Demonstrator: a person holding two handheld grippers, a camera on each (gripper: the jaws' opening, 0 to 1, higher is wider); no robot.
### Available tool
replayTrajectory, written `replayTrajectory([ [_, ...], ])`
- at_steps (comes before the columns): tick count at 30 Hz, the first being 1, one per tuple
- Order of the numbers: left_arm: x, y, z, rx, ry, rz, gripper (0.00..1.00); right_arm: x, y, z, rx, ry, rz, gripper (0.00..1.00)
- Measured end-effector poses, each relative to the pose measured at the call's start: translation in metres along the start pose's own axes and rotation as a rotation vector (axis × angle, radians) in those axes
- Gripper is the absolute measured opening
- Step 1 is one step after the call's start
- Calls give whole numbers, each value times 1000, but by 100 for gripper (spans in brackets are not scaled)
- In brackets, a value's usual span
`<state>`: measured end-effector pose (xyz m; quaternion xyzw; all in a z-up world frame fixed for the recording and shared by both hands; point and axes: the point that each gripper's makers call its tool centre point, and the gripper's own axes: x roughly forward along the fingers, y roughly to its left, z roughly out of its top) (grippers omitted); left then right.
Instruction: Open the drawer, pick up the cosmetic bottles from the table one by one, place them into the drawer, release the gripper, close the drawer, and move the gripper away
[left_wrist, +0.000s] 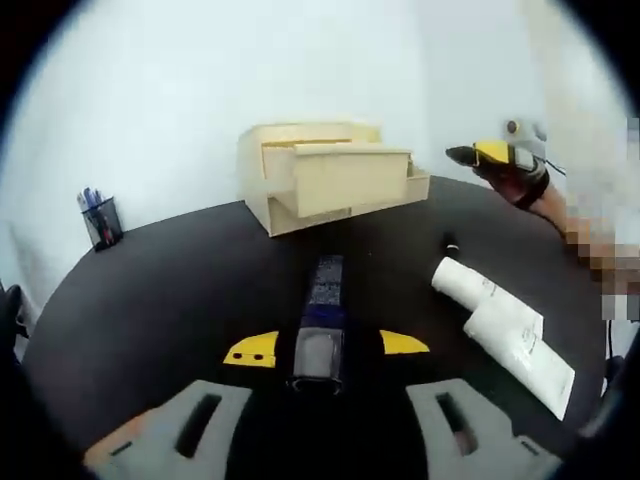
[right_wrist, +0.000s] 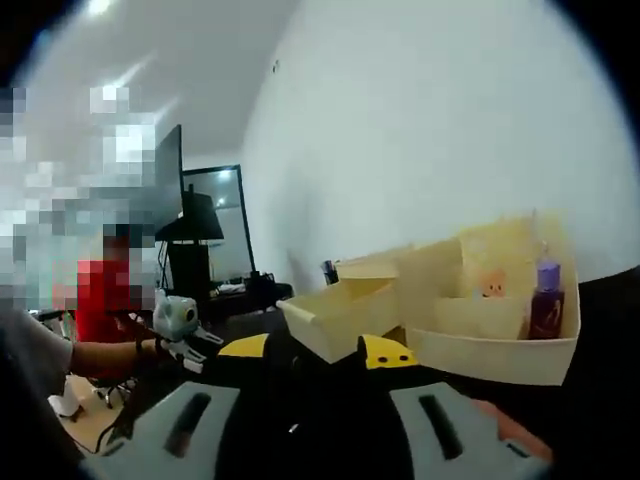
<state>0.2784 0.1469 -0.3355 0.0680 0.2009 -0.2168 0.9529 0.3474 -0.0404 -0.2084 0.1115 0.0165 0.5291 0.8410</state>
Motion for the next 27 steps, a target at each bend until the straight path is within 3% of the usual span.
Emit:
replayTrajectory([
  [5, 5, 6, 1, -13, -29, 8, 28, -1, 6, -2, -2, 0, 3, 29],
  [8, 7, 18, 3, -15, -44, 29, 20, -1, 5, -2, -1, -1, 3, 29],
  [15, 6, 26, 8, 23, -45, 44, 18, 0, 4, -3, -2, 5, 5, 29],
  [22, -4, 34, 25, 34, -64, 54, 18, 2, 8, -6, -7, 17, 14, 29],
  [27, -17, 34, 45, 43, -85, 63, 18, 3, 14, -10, -13, 29, 25, 29],
])
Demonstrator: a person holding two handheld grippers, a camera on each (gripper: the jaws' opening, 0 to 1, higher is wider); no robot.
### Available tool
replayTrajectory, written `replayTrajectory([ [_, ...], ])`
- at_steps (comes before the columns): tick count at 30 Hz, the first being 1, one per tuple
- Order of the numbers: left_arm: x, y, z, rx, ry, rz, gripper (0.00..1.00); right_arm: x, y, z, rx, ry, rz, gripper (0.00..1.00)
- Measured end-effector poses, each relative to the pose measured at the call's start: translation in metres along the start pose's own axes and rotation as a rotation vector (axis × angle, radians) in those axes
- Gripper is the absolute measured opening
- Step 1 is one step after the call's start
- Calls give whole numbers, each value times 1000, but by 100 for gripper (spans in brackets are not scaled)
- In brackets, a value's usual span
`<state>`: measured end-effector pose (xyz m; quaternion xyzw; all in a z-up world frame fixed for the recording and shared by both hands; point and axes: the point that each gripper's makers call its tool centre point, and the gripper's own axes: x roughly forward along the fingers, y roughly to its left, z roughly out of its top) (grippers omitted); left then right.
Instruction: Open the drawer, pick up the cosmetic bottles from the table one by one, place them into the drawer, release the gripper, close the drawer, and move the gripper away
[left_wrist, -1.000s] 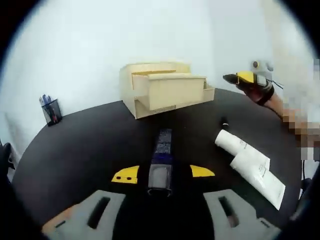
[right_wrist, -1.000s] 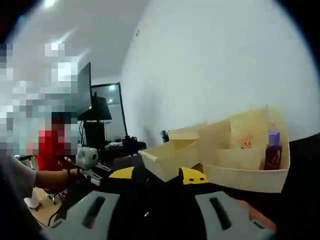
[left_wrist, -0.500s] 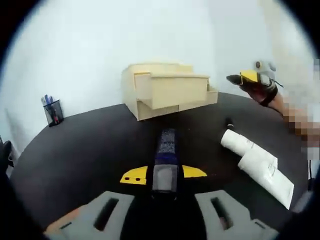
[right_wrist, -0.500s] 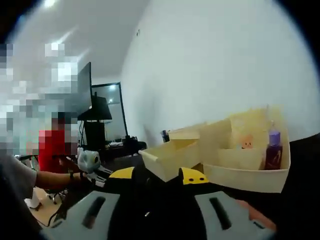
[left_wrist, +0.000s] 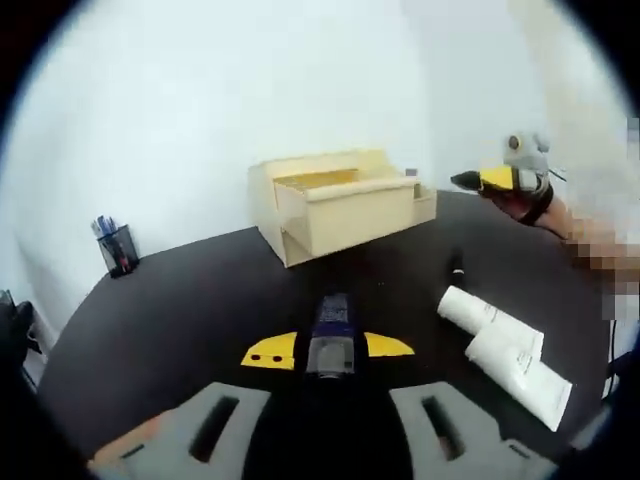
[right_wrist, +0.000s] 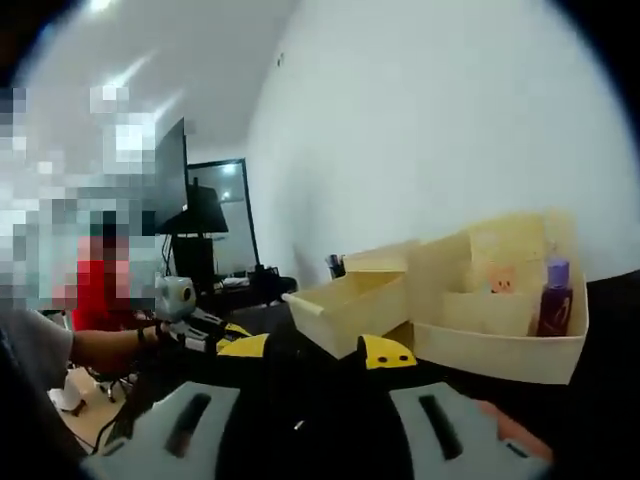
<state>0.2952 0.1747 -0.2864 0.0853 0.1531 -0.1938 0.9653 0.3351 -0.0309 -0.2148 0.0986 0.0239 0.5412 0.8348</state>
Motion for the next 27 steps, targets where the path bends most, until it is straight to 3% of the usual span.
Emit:
replayTrajectory([
  [11, -13, 7, 53, -12, -52, -11, 18, 1, 15, -9, -11, 22, 19, 29],
  [22, -20, -21, 75, 3, -105, -60, 18, 12, 50, -32, -69, 84, 105, 30],
  [27, -24, -33, 97, -12, -159, -92, 18, 17, 65, -27, -145, 33, 131, 33],
])
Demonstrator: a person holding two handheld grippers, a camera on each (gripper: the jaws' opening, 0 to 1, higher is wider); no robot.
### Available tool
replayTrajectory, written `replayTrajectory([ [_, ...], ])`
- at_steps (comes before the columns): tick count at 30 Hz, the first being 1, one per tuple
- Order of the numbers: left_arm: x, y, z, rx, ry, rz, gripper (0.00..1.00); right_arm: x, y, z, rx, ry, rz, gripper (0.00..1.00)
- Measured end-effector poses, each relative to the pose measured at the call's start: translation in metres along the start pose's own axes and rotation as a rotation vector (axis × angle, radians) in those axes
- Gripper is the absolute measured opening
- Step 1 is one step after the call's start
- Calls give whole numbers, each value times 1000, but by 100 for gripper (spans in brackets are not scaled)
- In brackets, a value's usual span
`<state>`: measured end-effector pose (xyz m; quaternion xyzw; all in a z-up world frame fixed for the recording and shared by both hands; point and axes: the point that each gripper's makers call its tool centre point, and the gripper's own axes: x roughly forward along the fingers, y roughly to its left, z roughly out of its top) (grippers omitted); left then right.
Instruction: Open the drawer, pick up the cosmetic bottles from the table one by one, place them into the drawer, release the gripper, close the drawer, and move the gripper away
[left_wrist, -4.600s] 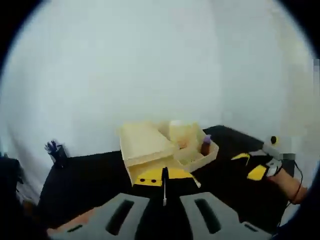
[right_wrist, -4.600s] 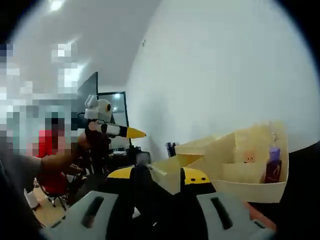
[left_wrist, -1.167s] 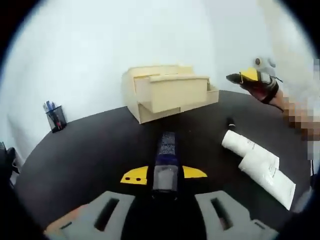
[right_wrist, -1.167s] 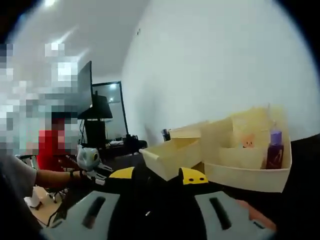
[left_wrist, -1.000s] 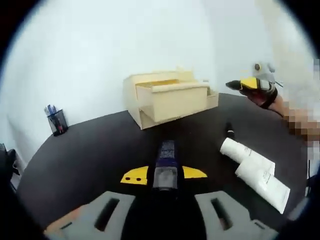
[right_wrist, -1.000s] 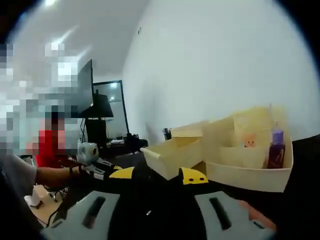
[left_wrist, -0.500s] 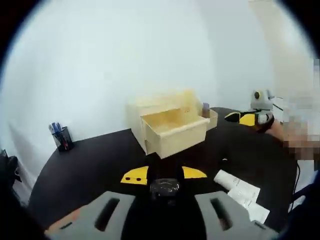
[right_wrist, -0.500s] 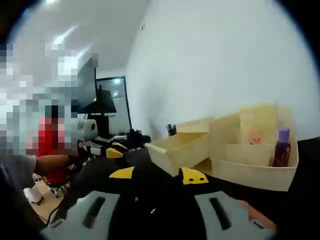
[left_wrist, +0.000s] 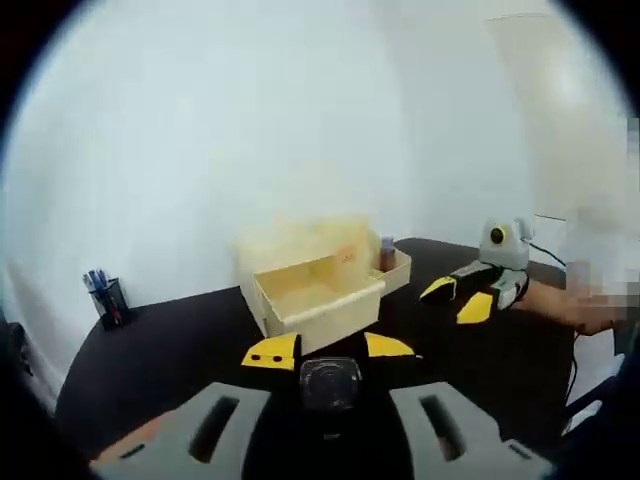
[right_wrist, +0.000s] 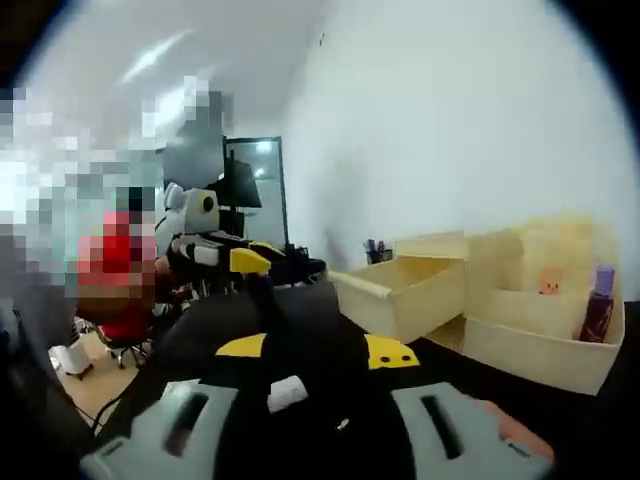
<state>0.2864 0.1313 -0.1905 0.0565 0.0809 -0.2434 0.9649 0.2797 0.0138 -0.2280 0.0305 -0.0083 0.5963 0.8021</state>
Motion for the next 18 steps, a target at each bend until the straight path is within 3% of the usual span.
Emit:
replayTrajectory([
  [3, 4, -11, 16, 7, -31, -14, 18, 9, 12, 4, -164, -17, -43, 34],
  [6, 13, -27, 31, 16, -46, -50, 18, 24, 11, 9, -267, -23, -79, 35],
  [8, 21, -36, 43, 28, -65, -61, 18, 29, 13, 9, -271, -19, -101, 37],
  [11, 33, -50, 57, 33, -85, -79, 18, 32, 22, 11, -264, -39, -95, 49],
  [15, 48, -70, 68, 18, -103, -98, 18, 27, 7, 14, -270, -46, -203, 43],
  [18, 60, -81, 71, 15, -102, -101, 18, 24, 0, 15, -240, -50, -215, 41],
])
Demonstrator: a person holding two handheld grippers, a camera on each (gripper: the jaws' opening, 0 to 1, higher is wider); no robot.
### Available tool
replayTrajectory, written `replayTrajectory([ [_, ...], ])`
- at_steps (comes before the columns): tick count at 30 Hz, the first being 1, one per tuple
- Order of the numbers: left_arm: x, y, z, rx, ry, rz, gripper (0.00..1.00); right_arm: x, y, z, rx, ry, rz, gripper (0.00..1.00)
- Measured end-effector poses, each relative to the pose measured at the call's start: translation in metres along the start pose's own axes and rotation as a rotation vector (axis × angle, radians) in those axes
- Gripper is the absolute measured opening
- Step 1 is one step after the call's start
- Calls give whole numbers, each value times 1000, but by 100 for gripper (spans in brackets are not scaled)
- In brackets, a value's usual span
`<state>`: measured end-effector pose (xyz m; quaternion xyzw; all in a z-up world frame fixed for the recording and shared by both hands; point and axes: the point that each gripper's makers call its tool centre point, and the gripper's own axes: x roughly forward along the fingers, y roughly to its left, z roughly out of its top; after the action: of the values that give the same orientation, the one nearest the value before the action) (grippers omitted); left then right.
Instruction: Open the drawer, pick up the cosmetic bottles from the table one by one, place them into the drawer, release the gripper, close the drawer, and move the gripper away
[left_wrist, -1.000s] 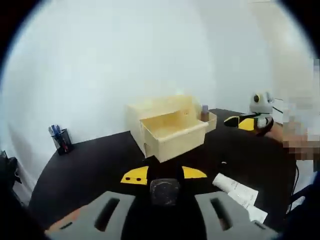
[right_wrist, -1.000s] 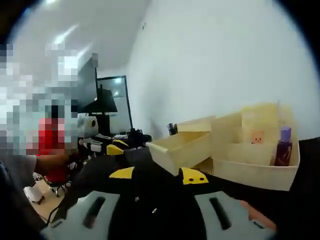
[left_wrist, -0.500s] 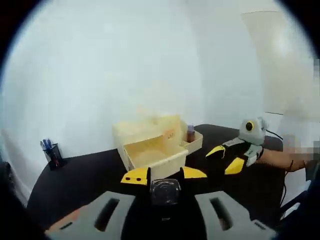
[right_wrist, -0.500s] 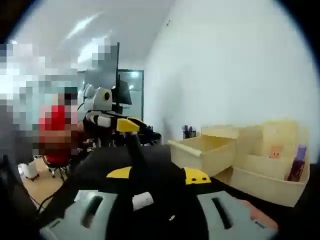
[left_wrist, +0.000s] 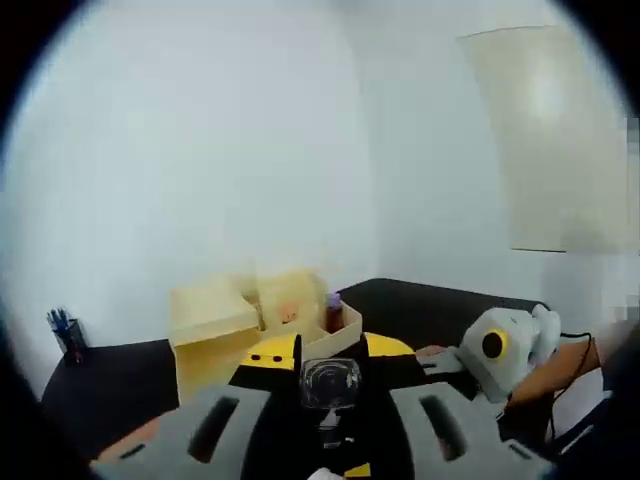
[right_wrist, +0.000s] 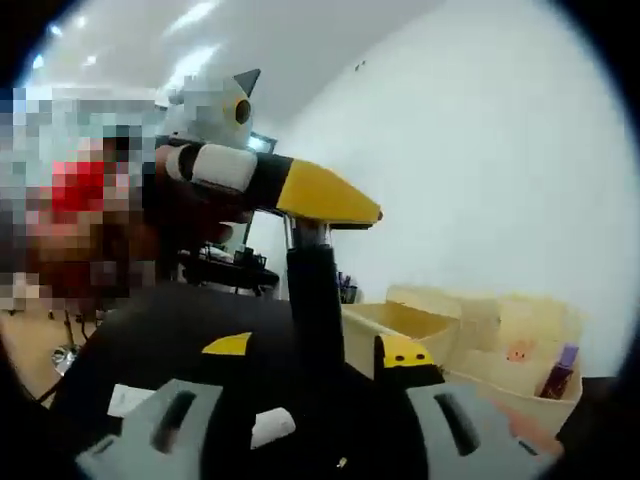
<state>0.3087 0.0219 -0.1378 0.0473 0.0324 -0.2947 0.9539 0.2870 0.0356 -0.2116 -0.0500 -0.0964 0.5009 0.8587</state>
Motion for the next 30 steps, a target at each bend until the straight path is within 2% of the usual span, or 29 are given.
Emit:
replayTrajectory([
  [7, 17, -20, 2, -14, 2, -32, 18, -1, -12, -3, -8, 15, -63, 37],
  [13, 19, -29, 4, -31, 1, -52, 18, -3, -22, -7, 9, 35, -94, 28],
  [16, 19, -31, 4, -27, 2, -48, 18, -4, -24, -9, 3, 45, -110, 21],
  [20, 20, -36, 3, -6, -8, -48, 18, -4, -19, -11, 12, 63, -94, 20],
  [23, 20, -33, 7, 18, -43, -20, 19, -4, -20, -9, 33, 69, -97, 20],
  [28, 23, -26, 3, 28, -56, 2, 34, -7, -22, -10, 58, 74, -112, 20],
  [30, 24, -24, -2, 10, -50, -1, 34, -9, -24, -7, 69, 64, -119, 20],
])
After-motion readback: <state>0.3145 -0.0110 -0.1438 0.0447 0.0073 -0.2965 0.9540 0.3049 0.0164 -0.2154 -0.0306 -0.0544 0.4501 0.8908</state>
